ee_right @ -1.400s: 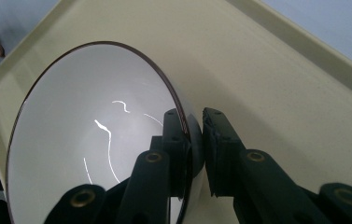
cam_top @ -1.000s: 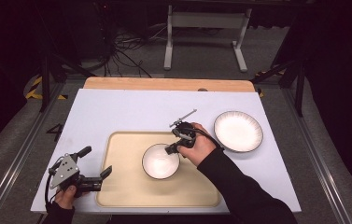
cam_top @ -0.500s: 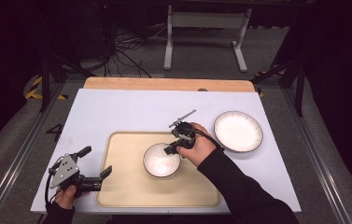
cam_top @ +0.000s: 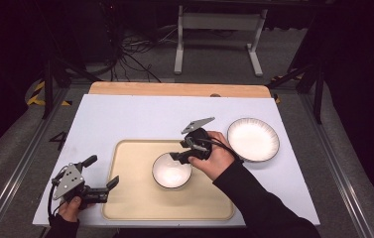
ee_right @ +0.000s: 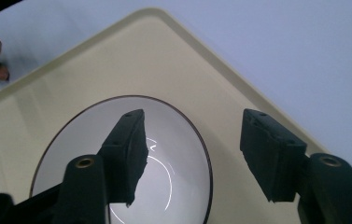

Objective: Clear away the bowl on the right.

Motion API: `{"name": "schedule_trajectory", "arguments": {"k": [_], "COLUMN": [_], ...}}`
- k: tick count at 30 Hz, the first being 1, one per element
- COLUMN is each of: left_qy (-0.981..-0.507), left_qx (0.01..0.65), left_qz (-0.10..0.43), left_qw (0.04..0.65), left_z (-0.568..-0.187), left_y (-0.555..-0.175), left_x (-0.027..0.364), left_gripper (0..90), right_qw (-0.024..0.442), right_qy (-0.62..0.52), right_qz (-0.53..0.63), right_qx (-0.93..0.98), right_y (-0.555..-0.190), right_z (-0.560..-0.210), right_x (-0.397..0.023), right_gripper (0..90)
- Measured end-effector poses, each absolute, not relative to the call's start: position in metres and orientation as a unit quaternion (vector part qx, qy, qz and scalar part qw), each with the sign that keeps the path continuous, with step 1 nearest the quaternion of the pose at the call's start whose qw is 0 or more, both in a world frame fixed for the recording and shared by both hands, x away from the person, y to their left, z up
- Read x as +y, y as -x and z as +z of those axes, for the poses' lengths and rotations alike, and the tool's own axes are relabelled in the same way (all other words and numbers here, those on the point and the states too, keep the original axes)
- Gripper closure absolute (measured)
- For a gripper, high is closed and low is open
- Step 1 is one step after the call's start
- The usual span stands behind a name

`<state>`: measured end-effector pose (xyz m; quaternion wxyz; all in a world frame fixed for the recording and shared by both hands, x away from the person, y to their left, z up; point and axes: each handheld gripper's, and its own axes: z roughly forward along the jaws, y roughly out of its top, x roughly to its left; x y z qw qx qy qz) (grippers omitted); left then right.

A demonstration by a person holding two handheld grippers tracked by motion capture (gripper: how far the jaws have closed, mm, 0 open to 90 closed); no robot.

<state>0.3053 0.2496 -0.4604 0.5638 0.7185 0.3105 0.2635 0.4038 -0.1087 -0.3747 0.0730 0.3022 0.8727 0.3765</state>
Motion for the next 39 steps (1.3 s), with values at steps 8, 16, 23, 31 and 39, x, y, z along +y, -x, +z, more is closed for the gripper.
{"name": "schedule_trajectory", "arguments": {"k": [8,16,23,31,39], "left_qy": [-0.718,-0.718,-0.72,-0.721,-0.721], "left_qx": [0.31,0.31,0.311,0.311,0.311], "left_qz": [0.264,0.264,0.263,0.263,0.263], "left_qw": [0.564,0.563,0.561,0.561,0.561], "left_z": [-0.46,-0.46,-0.46,-0.46,-0.46], "left_y": [-0.305,-0.306,-0.305,-0.305,-0.305], "left_x": [0.249,0.249,0.249,0.249,0.249], "left_gripper": [0.1,0.1,0.1,0.1,0.1], "right_qw": [0.127,0.164,0.182,0.205,0.223], "right_qy": [-0.244,-0.213,-0.201,-0.195,-0.207], "right_qz": [0.45,0.498,0.531,0.556,0.556], "right_qx": [0.85,0.825,0.803,0.782,0.773], "right_y": [-0.39,-0.375,-0.369,-0.363,-0.358], "right_z": [-0.365,-0.362,-0.369,-0.373,-0.375], "right_x": [-0.116,-0.124,-0.133,-0.144,-0.165], "right_gripper": [26.2,24.1,24.9,23.2,22.4]}}
